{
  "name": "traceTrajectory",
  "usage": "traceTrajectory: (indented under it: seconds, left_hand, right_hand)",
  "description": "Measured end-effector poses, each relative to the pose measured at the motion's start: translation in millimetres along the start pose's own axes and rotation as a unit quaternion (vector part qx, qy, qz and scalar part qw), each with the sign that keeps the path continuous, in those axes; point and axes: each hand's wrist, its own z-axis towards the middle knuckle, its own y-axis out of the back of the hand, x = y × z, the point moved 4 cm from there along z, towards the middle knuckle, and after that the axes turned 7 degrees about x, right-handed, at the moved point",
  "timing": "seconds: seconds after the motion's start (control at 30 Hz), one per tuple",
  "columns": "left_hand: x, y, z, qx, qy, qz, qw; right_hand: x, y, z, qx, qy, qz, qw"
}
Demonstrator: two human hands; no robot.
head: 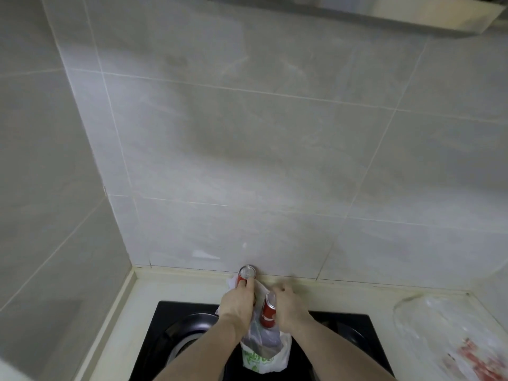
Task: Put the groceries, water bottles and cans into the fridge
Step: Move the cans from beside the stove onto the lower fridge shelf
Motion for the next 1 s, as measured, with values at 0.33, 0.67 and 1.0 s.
traceTrajectory:
  seconds: [0.33, 0.67, 1.0]
  left_hand:
    - [8.8, -6.5, -8.7, 0.058, -0.020, 0.003, 0.998]
    - [10.6, 31.5, -58.8, -0.080, -0.036, -0.197, 0.976]
    - [-9.8, 86.1, -177.6, -0.129, -0.117, -0.417, 0.892]
  right_hand:
    - [1.2, -17.8, -23.8, -0.017, -0.006, 0.071, 0.997]
    - [-29.8, 7.5, -99.7, -0.120, 0.008, 0.184, 0.975]
    - [-54.8, 42.6, -231.2, -0.266, 0.009, 0.430, 0.862]
